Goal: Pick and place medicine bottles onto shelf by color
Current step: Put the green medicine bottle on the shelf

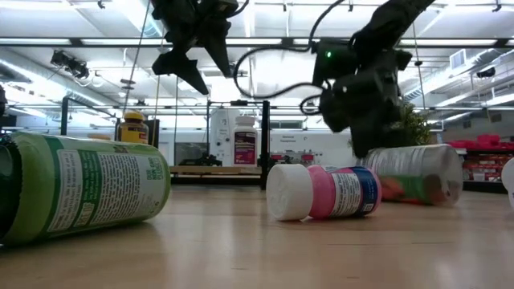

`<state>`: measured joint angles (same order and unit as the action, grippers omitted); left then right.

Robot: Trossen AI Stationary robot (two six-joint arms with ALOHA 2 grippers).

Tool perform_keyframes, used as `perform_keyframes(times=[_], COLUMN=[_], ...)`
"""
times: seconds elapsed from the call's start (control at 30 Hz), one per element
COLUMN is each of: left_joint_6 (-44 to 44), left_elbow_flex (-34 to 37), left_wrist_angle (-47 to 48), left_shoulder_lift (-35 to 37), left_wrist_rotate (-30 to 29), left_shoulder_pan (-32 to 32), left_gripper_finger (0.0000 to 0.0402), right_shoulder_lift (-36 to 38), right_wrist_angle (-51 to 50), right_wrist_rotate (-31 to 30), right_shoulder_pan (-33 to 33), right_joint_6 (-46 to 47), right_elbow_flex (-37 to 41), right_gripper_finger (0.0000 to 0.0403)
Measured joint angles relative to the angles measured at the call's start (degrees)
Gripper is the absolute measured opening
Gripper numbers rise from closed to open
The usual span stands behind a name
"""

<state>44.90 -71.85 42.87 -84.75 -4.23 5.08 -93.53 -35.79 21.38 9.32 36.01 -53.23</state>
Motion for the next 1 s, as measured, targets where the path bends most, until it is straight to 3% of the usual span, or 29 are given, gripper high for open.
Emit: perform_keyframes(times=[0.37,0.8,1.0], left_joint_6=[2.9,2.5,-2.0], left_elbow_flex=[0.0,0.0,0.0], left_wrist_angle=[0.2,0.2,-0.1], left_shoulder_lift=[0.0,0.0,0.0], left_wrist_rotate=[0.0,0.0,0.1], left_shoulder_pan=[-0.2,0.0,0.4], left_gripper_finger=[0.0286,0.0286,0.0286], right_shoulder_lift=[-5.0,4.1,9.3], right_wrist_angle=[1.3,-9.6,-15.9], right_wrist_rotate=[0.3,1.3,1.5], right_shoulder_pan=[0.2,6.0,6.2], right_joint_6=[-0.2,-2.7,4.4], right_elbow_flex=[-0.2,0.1,0.1], right_gripper_finger=[0.0376,0.036,0.0362])
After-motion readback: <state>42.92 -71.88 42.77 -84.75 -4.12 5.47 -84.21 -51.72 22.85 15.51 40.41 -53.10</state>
